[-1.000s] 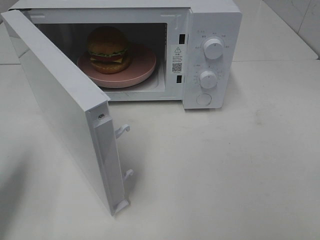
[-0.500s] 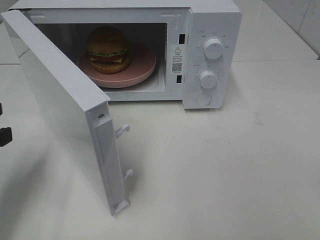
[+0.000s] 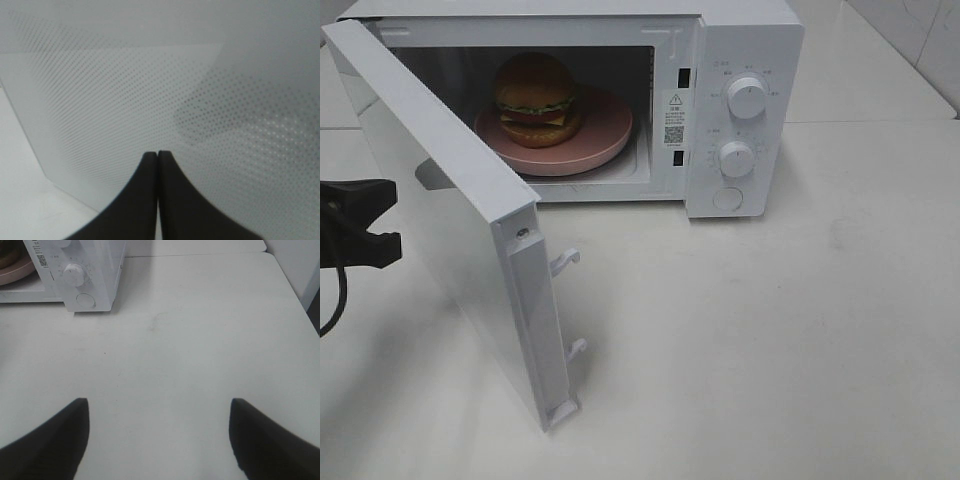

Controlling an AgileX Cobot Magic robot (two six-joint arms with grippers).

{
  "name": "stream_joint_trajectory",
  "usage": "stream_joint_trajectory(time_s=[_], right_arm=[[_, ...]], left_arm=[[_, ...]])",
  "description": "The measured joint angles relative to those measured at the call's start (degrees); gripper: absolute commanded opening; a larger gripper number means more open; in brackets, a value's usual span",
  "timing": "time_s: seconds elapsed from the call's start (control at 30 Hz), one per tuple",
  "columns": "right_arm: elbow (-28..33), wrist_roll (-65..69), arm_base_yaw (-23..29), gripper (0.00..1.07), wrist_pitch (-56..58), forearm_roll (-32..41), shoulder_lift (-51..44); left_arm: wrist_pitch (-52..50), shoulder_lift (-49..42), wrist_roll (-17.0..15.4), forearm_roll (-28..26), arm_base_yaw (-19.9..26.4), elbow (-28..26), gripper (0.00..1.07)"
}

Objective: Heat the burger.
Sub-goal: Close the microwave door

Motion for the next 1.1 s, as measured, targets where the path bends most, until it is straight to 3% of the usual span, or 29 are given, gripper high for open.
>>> stream_joint_trajectory(time_s=[0.27,0.7,0.9,0.93,0.97,1.03,1.1], right_arm=[[0.0,0.0,0.0,0.75,0.0,0.0,0.0],[0.0,0.0,0.0,0.75,0.0,0.0,0.0],[0.0,0.0,0.0,0.75,0.0,0.0,0.0],[0.0,0.0,0.0,0.75,0.0,0.0,0.0],[0.0,0.0,0.0,0.75,0.0,0.0,0.0],[0.0,0.0,0.0,0.75,0.0,0.0,0.0],[0.0,0.0,0.0,0.75,0.0,0.0,0.0]], left_arm=[[-0.7,4.1,-0.3,-1.1,-5.4,-4.4,0.0],[-0.7,10.7,0.0,-10.5,-14.0,-12.7,0.0],[-0.5,14.0,3.5,-18.2,-18.6,-16.6,0.0],[-0.3,15.0,5.5,-20.9,-20.3,-18.2,0.0],[-0.3,15.0,5.5,-20.9,-20.3,-18.2,0.0],[1.0,16.9,9.2,-26.9,-23.1,-21.7,0.0],[1.3,17.4,10.1,-28.1,-23.7,-22.6,0.0]])
